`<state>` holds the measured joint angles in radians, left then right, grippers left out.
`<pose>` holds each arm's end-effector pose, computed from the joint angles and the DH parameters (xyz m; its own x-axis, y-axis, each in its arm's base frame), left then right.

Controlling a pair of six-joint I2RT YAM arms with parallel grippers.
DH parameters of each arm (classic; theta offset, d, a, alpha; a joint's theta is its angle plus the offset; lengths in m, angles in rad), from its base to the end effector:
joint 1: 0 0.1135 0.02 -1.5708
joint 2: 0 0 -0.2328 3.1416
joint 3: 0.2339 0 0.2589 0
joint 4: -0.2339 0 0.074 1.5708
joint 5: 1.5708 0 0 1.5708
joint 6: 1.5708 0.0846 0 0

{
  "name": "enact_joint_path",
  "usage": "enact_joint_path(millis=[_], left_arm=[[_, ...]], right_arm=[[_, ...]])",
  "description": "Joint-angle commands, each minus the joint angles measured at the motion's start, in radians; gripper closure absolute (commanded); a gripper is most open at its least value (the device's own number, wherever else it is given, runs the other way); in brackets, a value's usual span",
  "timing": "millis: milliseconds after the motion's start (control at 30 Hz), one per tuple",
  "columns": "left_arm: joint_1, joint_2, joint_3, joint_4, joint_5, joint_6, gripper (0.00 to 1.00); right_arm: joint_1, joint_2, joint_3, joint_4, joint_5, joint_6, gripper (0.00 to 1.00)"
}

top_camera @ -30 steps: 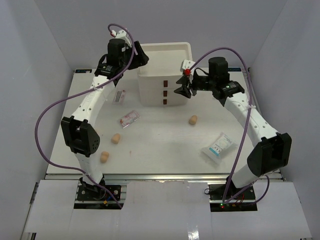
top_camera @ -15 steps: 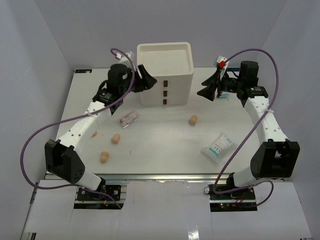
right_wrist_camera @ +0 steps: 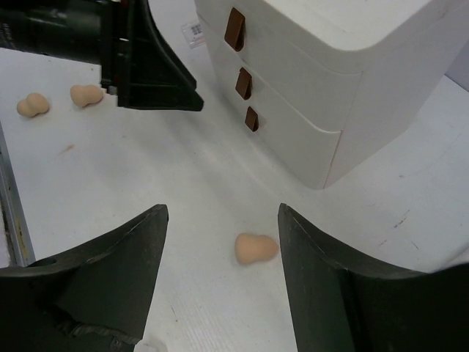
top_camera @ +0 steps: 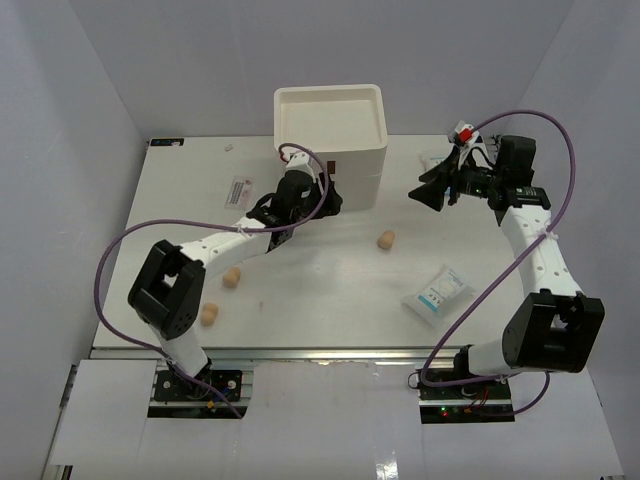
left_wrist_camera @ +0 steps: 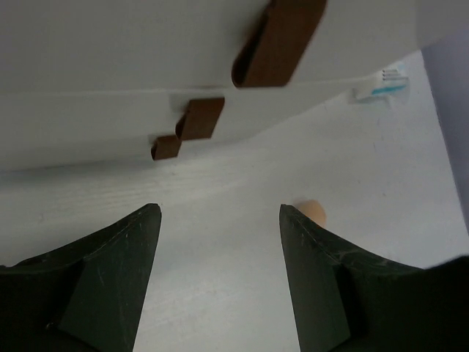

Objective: Organize the makeup

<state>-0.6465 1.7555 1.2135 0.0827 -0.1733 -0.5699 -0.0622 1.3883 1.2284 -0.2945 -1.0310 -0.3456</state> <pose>0.3684 -0.2597 0.1941 -0.5515 -0.2496 -0.7959 0.2048 0.8845 -0.4193 0.3454 0.0512 0.3100 -0.1624 -0.1643 -0.9729 -0.8421 0.5370 0.0499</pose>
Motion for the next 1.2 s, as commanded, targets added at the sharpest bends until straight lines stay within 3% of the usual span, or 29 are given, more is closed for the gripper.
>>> enact_joint_path(millis=[0,200,300,567,700,1167], left_arm=[[0.002,0.102,0.143,0.068,-0.094,0.048,0.24],[0.002,0.195,0.239,0.029,-0.146,0.048,0.31],[0.004,0.209,0.266,0.018,-0.156,0.05,0.4],[0.002,0.196,0.265,-0.001,-0.169,0.059,0.78],[0.001,0.158,0.209,0.002,-0.103,0.042,0.87],[-0.103,-0.134,-0.12,0.0,0.024,-0.097,0.89]], right_arm=[[-0.025,-0.048,-0.027,0.021,-0.034,0.017,0.31],[-0.054,-0.067,-0.056,0.021,-0.041,0.016,0.31],[-0.059,-0.072,-0.066,0.023,-0.046,0.016,0.31],[-0.062,-0.069,-0.073,0.021,-0.052,0.017,0.31],[-0.062,-0.071,-0.073,0.018,-0.052,0.012,0.31],[-0.062,-0.083,-0.086,-0.118,-0.093,-0.186,0.31]])
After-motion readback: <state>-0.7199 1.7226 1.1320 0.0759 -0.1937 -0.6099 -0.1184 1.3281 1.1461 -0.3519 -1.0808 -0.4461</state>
